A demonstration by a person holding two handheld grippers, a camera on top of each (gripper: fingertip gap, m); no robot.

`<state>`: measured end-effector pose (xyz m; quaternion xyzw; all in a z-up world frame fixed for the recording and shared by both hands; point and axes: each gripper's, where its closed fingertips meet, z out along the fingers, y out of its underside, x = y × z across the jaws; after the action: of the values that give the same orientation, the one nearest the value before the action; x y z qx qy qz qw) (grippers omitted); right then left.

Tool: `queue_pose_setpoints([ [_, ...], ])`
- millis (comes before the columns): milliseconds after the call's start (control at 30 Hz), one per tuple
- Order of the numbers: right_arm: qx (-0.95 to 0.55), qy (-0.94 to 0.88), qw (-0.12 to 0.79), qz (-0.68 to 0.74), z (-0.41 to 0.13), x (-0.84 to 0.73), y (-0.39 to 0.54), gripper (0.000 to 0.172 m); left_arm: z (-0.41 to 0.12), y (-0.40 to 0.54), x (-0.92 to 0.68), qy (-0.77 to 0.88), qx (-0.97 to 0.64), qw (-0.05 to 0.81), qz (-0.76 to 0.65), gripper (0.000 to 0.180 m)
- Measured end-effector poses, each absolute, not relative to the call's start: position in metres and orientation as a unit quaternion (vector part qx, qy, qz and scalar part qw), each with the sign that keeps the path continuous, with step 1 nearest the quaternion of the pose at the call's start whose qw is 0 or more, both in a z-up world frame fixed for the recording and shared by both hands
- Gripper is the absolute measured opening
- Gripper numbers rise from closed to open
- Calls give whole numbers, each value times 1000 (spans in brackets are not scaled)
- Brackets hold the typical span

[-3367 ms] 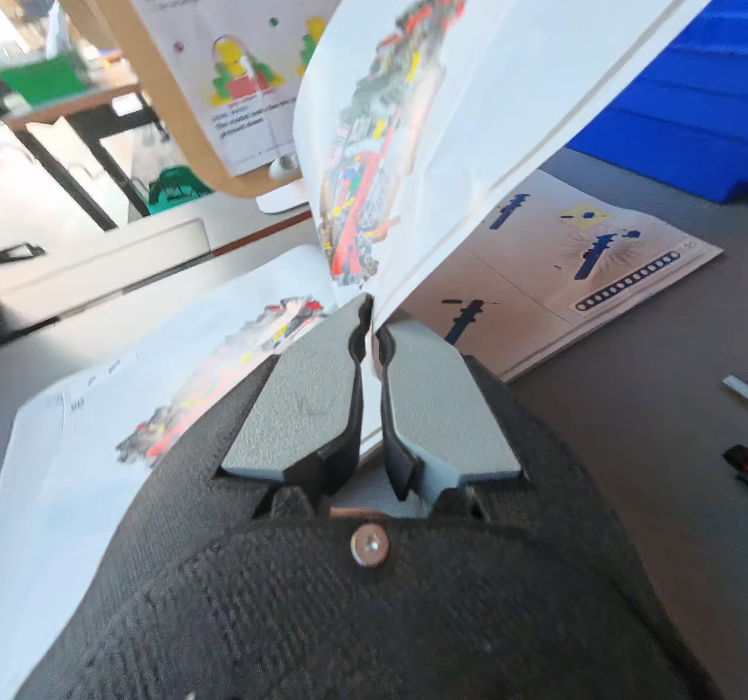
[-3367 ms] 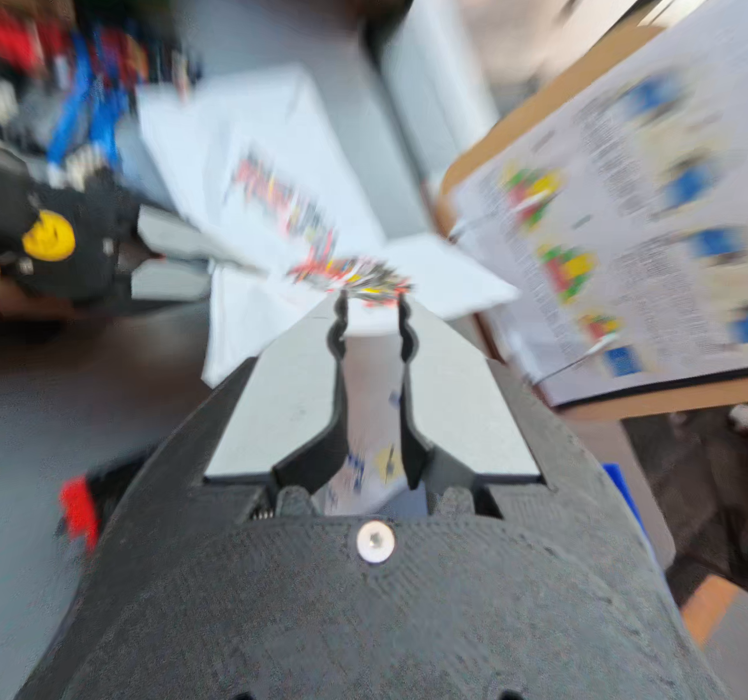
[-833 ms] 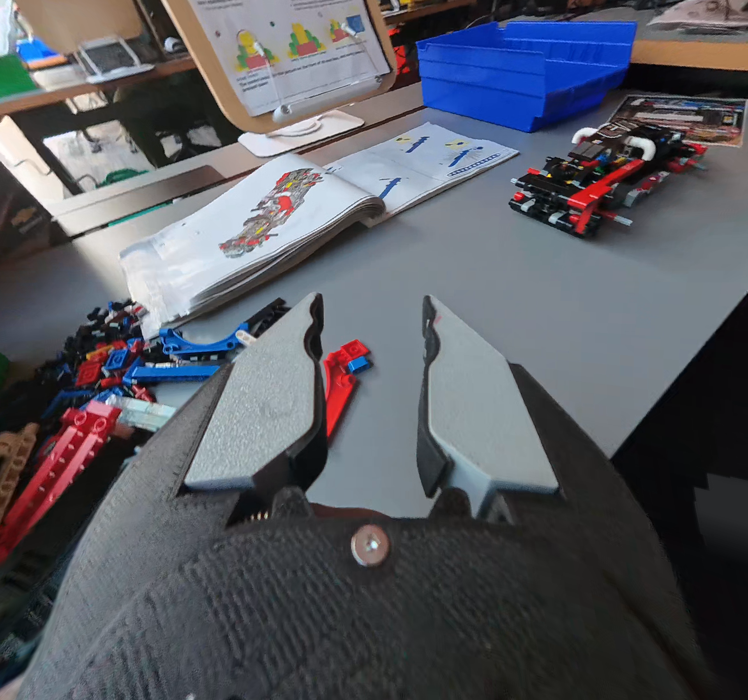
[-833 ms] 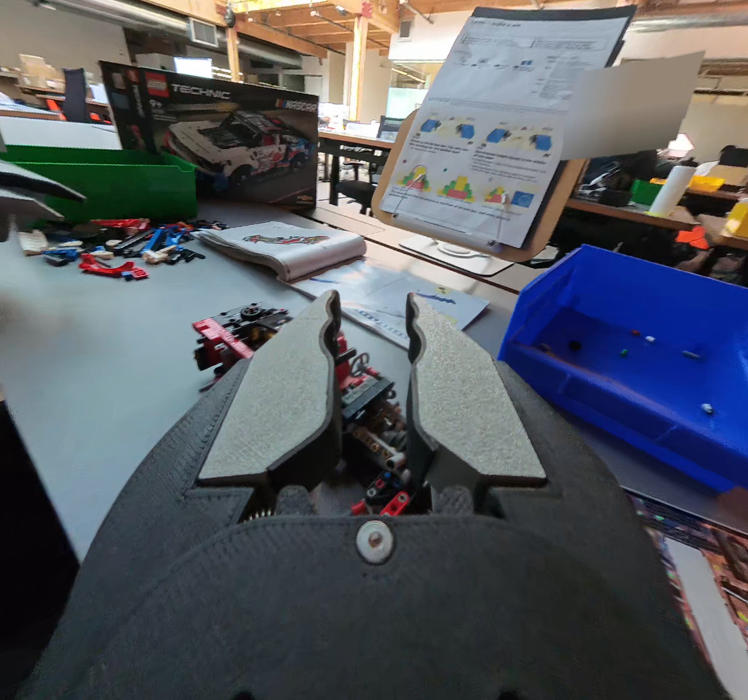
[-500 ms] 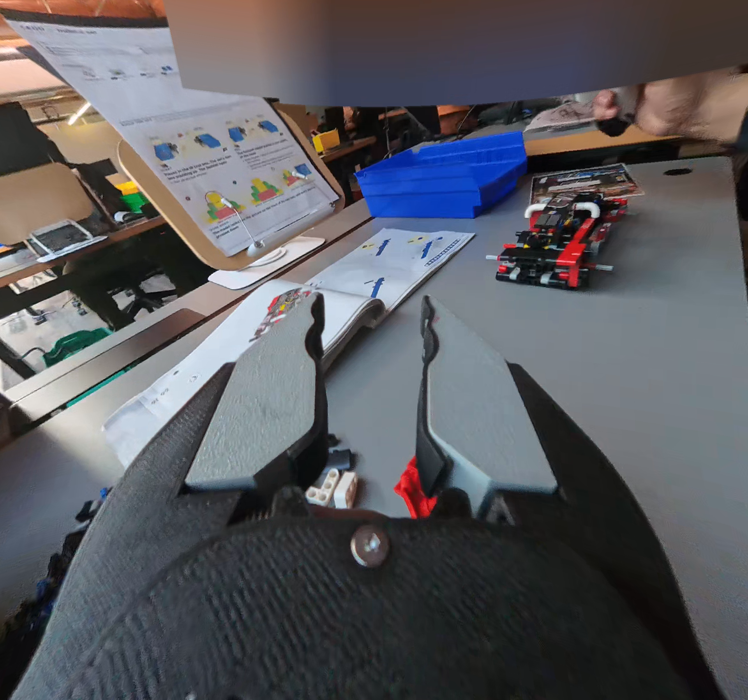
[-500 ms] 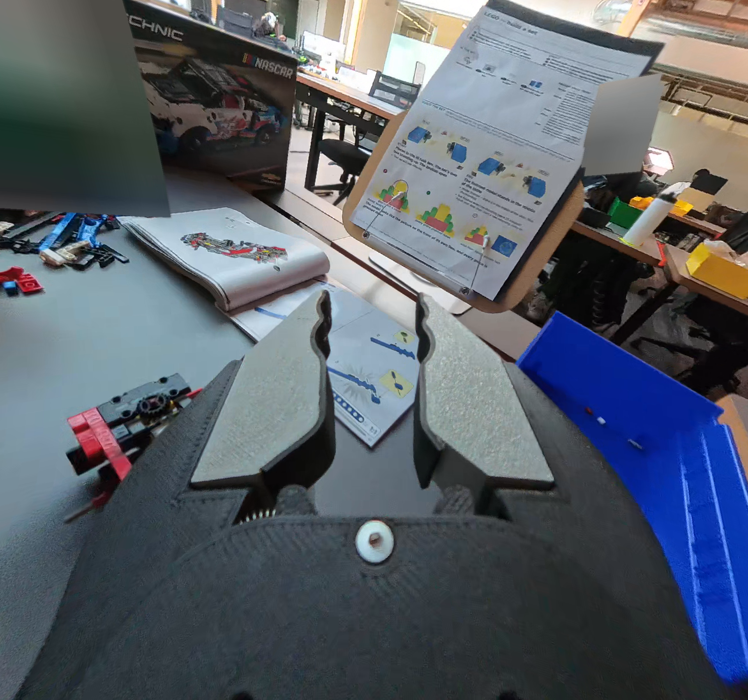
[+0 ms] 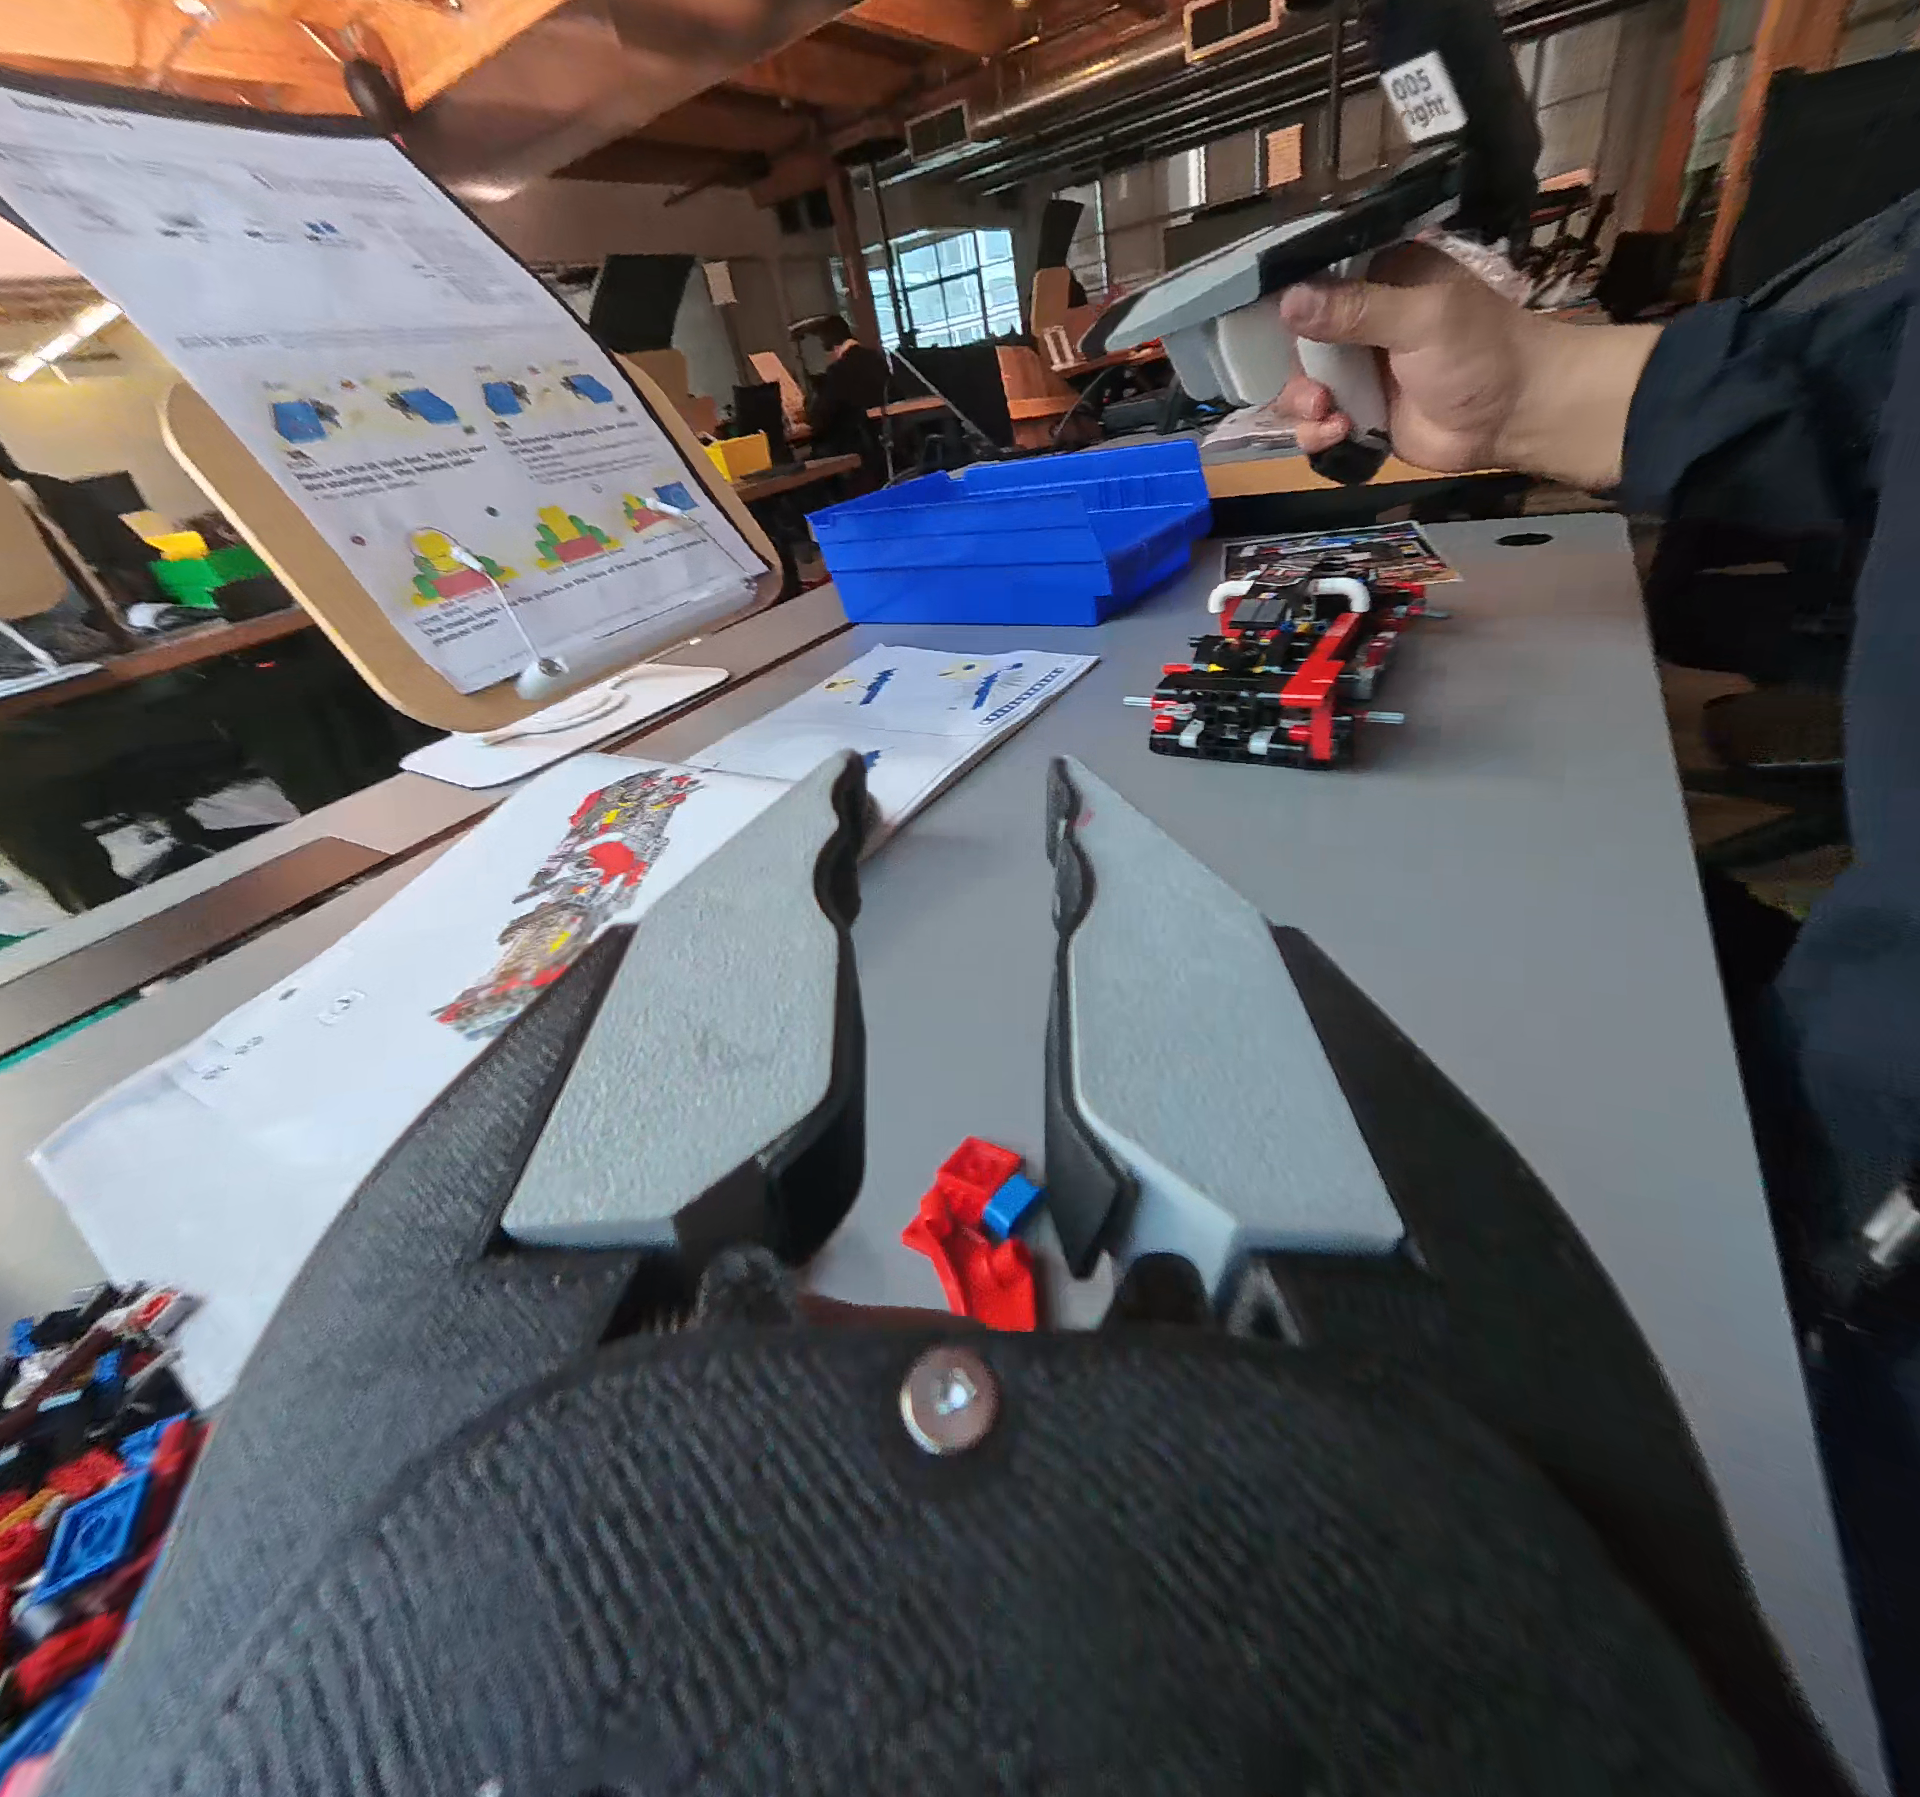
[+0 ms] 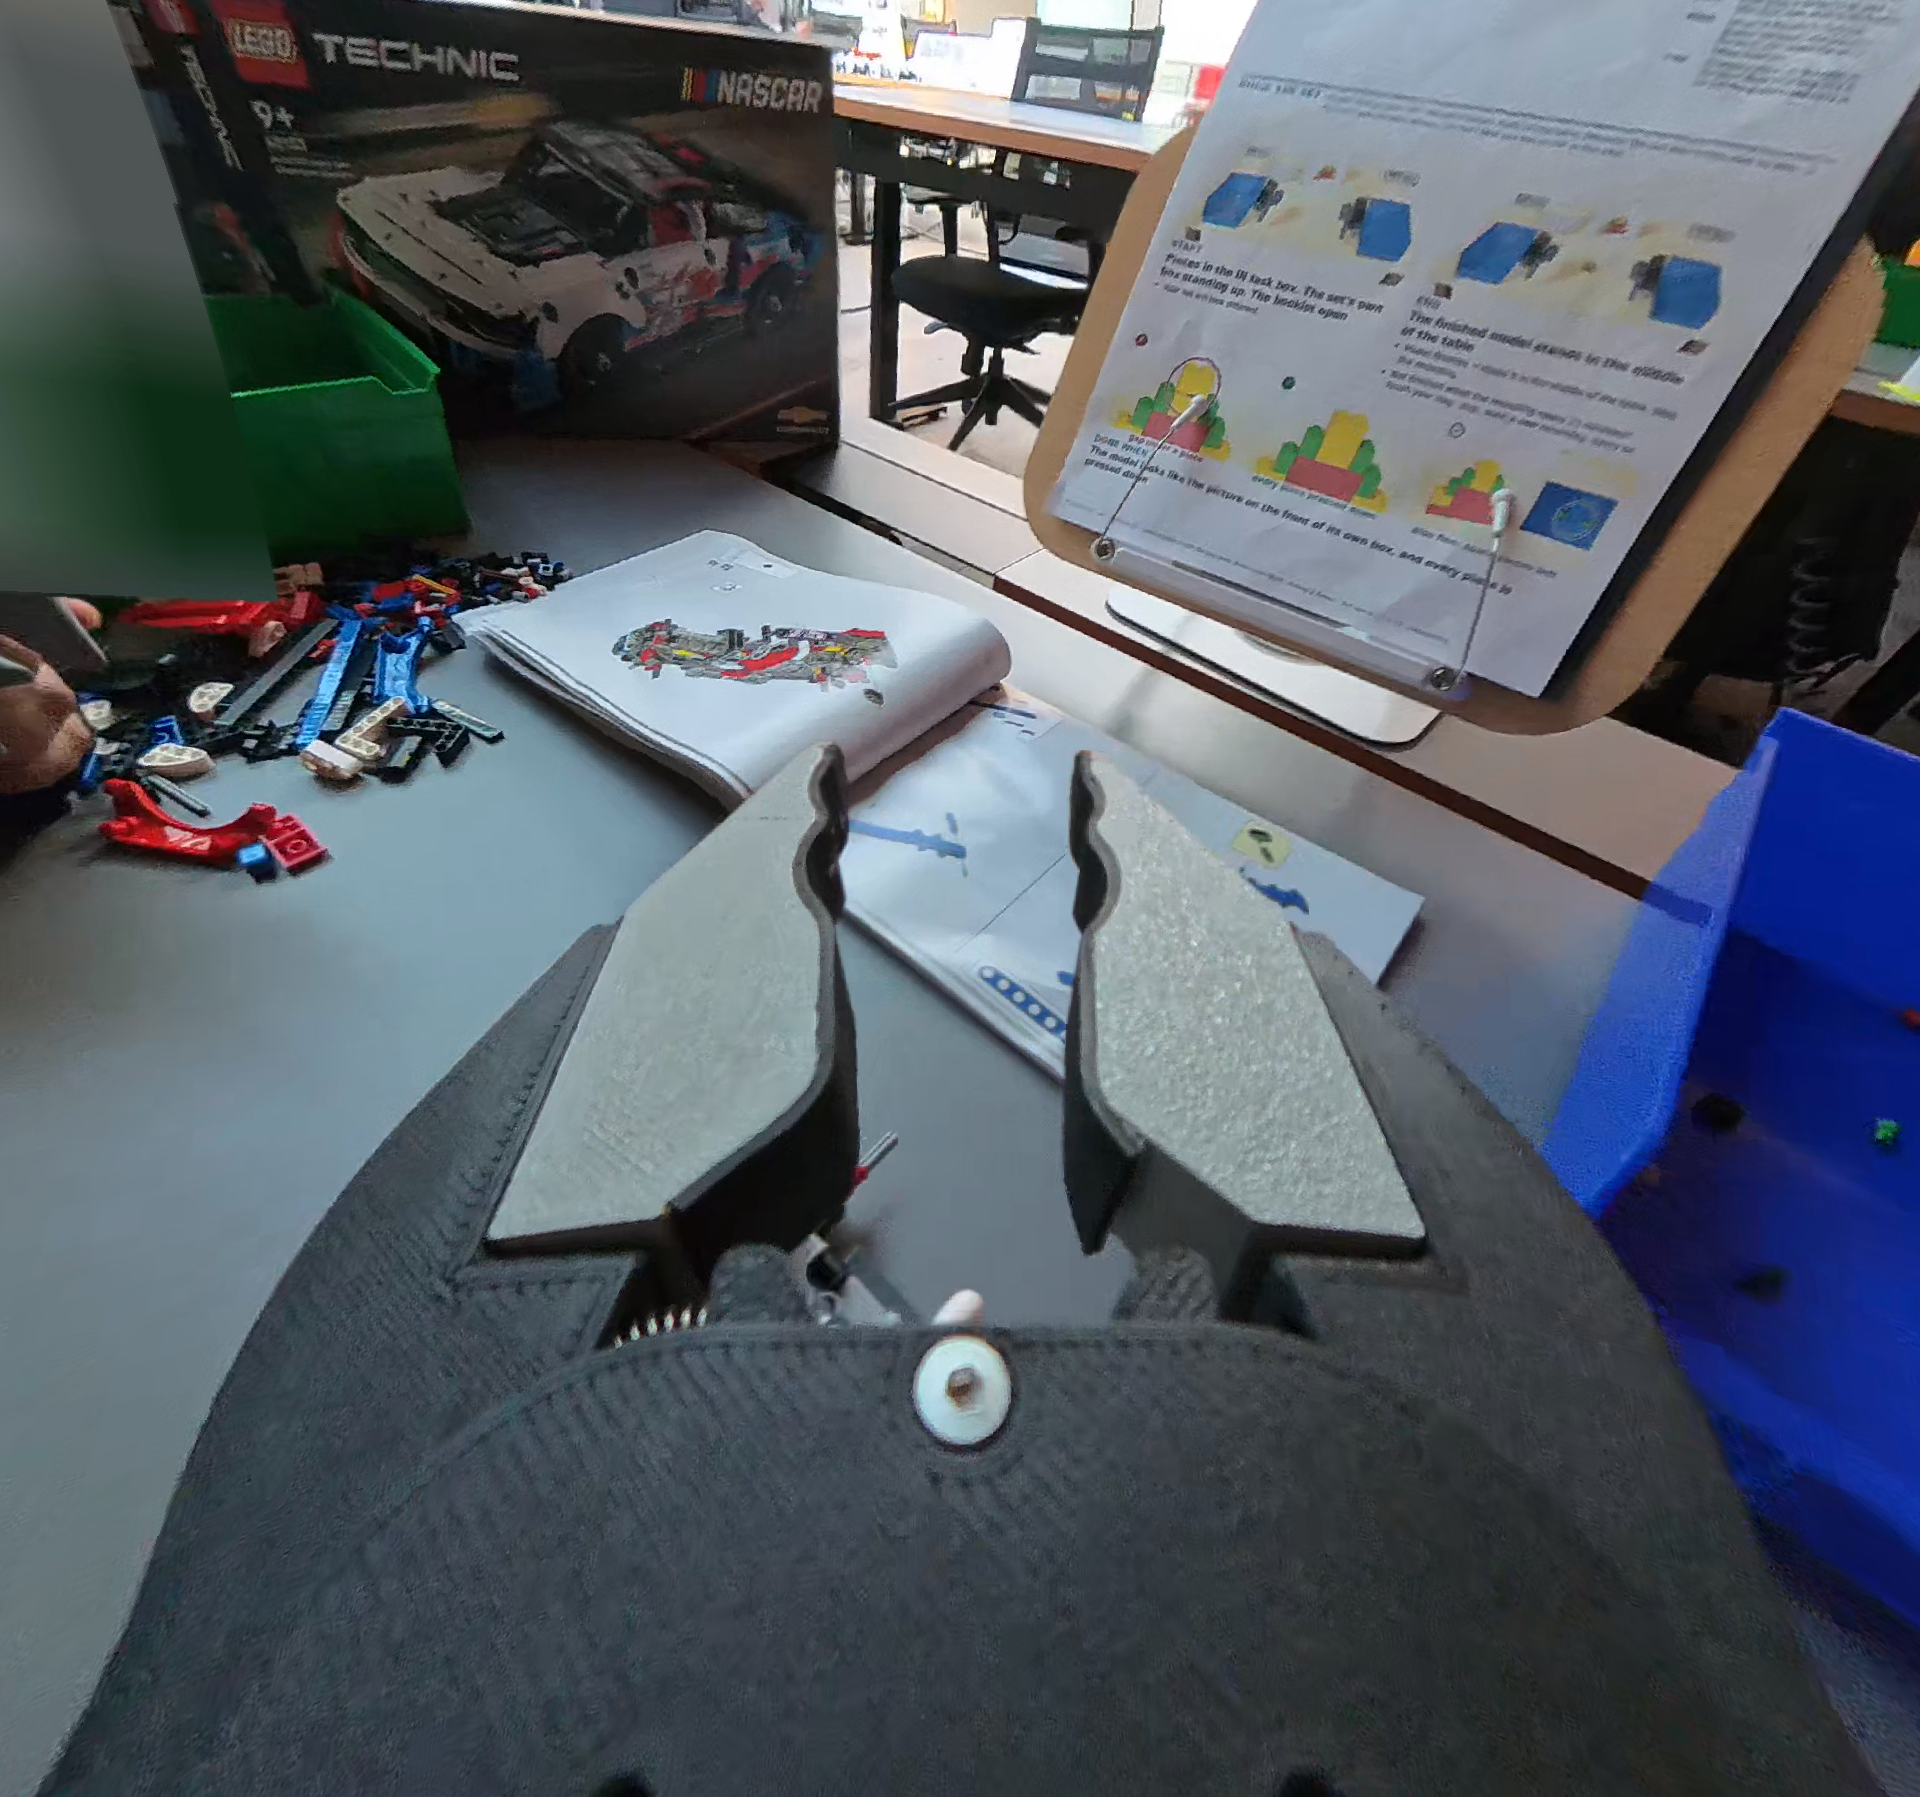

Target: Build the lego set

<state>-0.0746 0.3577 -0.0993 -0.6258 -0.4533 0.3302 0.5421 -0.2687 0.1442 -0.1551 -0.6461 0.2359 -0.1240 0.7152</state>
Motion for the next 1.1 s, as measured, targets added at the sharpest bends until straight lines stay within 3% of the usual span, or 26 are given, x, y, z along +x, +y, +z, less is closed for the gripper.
queue_pose_setpoints([
  [400, -670, -502, 509, 198, -149, -64, 268, 41, -134, 119, -252, 270, -584, 755, -125, 24],
  [800, -729, -377, 544, 173, -162, 40, 290, 35, -152, 117, -229, 327, -593, 729, -94, 23],
  [933, -748, -335, 546, 172, -173, 77, 298, 35, -166, 123, -204, 354, -637, 677, -106, 23],
  [1033, -766, -319, 520, 202, -188, 94, 302, 40, -194, 135, -181, 360, -710, 595, -111, 39],
  [1100, -775, -323, 493, 229, -198, 99, 302, 40, -205, 138, -166, 370, -722, 571, -128, 41],
])
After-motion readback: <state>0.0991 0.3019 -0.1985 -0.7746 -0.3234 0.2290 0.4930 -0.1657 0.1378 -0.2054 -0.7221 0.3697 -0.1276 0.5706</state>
